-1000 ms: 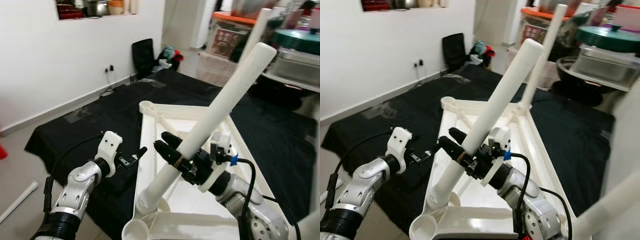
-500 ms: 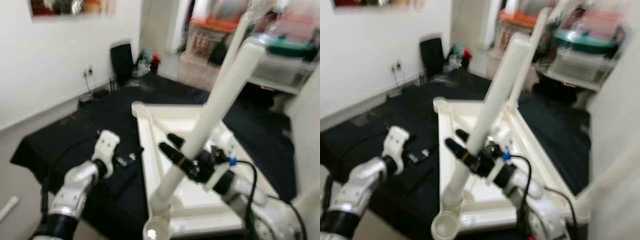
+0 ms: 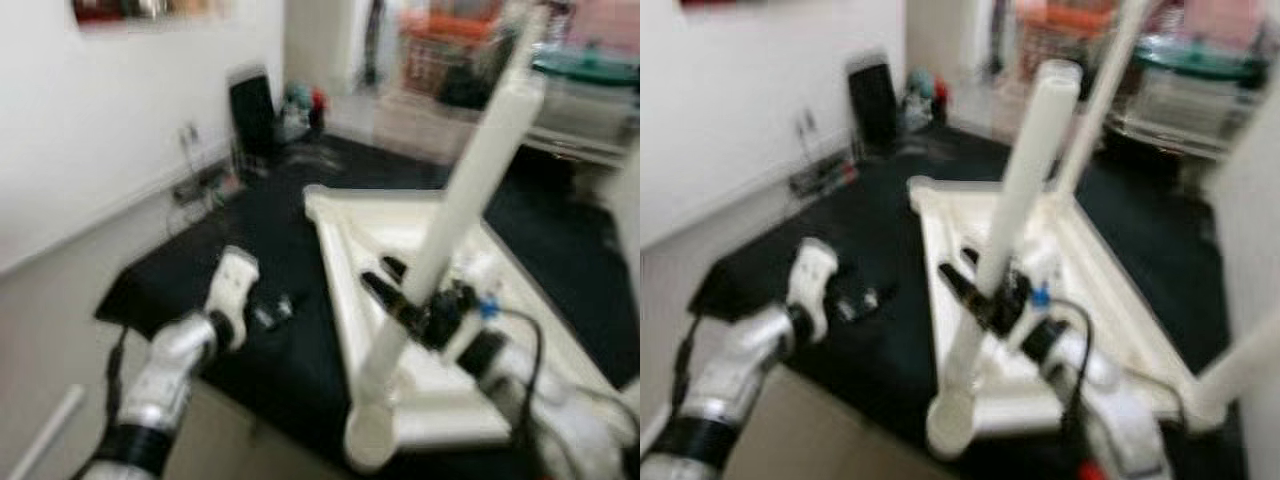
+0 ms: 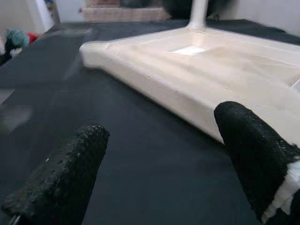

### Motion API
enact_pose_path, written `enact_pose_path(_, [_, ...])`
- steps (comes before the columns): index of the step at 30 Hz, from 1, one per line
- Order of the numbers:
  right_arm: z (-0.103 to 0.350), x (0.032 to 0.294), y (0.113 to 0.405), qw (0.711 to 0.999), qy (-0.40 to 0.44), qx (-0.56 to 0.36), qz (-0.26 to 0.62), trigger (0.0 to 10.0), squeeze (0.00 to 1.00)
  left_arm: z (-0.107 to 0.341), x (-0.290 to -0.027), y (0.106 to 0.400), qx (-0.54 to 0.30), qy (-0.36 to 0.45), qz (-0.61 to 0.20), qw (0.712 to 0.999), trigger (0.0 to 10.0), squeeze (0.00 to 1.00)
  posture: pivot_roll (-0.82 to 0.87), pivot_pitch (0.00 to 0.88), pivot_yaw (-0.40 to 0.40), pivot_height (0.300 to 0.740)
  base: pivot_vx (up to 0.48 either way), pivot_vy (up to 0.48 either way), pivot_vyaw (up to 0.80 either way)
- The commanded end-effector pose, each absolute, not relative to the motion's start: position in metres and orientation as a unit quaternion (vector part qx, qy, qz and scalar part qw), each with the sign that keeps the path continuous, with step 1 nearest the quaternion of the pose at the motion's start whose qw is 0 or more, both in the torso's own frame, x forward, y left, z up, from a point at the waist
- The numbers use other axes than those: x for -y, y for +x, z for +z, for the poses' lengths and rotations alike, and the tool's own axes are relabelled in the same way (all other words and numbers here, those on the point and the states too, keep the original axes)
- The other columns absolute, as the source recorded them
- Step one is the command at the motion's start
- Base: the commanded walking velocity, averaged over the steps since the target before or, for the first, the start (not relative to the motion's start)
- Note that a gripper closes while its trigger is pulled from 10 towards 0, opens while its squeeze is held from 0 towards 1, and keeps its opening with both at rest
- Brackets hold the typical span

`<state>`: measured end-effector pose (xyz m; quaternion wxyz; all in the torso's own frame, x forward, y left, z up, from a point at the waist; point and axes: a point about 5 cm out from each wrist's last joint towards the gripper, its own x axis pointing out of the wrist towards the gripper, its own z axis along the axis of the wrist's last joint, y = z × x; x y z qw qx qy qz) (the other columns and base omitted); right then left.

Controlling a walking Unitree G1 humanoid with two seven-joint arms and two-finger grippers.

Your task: Building children table

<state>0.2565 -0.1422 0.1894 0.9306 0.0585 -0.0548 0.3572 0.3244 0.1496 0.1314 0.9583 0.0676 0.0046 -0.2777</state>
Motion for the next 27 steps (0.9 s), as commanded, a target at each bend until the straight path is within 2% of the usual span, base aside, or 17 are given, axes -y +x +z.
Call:
enact_pose_path(1, [0.171,0.130,0.252,0.919,0.089,0.008,0.384,1.4,0.00,0.131,-0.149,0.325,-0.007,0.066,-0.279,0.958,10.0,0.00,0.06,0.000,-0.089,0.740,0.000,0.480,-0.40])
enact_pose_path(4, [0.171,0.130,0.252,0.919,0.089,0.008,0.384,1.4,0.00,0.131,-0.149,0.325,-0.007,0.066,-0.279,0.958,10.0,0.00,0.06,0.000,-0.089,0.740,0.000,0.480,-0.40])
enact_pose_path(5, [0.171,0.130,0.253,0.919,0.090,0.008,0.384,1.1,0.00,0.132,-0.149,0.325,-0.004,0.072,-0.279,0.957,10.0,0.00,0.06,0.000,-0.089,0.740,0.000,0.000,-0.80])
enact_pose_path(6, [0.171,0.131,0.253,0.920,0.087,0.008,0.382,1.9,0.00,0.132,-0.149,0.325,-0.003,0.072,-0.277,0.958,10.0,0.00,0.05,0.000,-0.089,0.740,0.000,0.000,-0.80])
enact_pose_path(7, [0.171,0.131,0.253,0.920,0.087,0.008,0.382,1.9,0.00,0.132,-0.149,0.325,-0.003,0.072,-0.277,0.958,10.0,0.00,0.05,0.000,-0.089,0.740,0.000,0.000,-0.80])
enact_pose_path(8, [0.170,0.132,0.253,0.922,0.083,0.006,0.379,2.7,0.00,0.131,-0.149,0.325,-0.002,0.071,-0.276,0.959,10.0,0.00,0.05,0.000,-0.090,0.740,0.000,0.000,-0.49])
enact_pose_path(11, [0.170,0.133,0.253,0.923,0.079,0.005,0.376,2.9,0.00,0.131,-0.149,0.326,-0.002,0.071,-0.274,0.959,10.0,0.00,0.05,0.000,-0.089,0.740,0.000,0.000,-0.16])
enact_pose_path(12, [0.169,0.134,0.254,0.926,0.070,0.005,0.370,4.3,0.00,0.131,-0.149,0.326,-0.003,0.070,-0.272,0.960,10.0,0.00,0.05,0.000,-0.090,0.740,0.000,0.000,0.00])
enact_pose_path(13, [0.168,0.135,0.256,0.930,0.064,0.004,0.362,9.2,0.00,0.130,-0.150,0.326,-0.004,0.070,-0.271,0.960,10.0,0.00,0.05,0.000,-0.090,0.740,0.000,0.000,0.00])
enact_pose_path(14, [0.168,0.135,0.256,0.930,0.064,0.004,0.362,9.2,0.00,0.130,-0.150,0.326,-0.004,0.070,-0.271,0.960,10.0,0.00,0.05,0.000,-0.090,0.740,0.000,0.000,0.00])
enact_pose_path(15, [0.168,0.136,0.258,0.933,0.059,0.005,0.355,9.8,0.00,0.130,-0.150,0.326,-0.005,0.070,-0.267,0.961,10.0,0.00,0.05,0.000,-0.090,0.740,0.000,0.000,0.00])
enact_pose_path(17, [0.168,0.137,0.259,0.935,0.056,0.005,0.349,10.0,0.00,0.130,-0.151,0.326,-0.005,0.071,-0.263,0.962,10.0,0.00,0.05,0.000,-0.090,0.740,0.000,0.000,0.00])
enact_pose_path(27, [0.167,0.141,0.264,0.944,0.044,0.007,0.326,10.0,0.00,0.129,-0.155,0.328,-0.008,0.068,-0.252,0.965,10.0,0.00,0.05,0.000,-0.091,0.740,0.000,0.000,0.00])
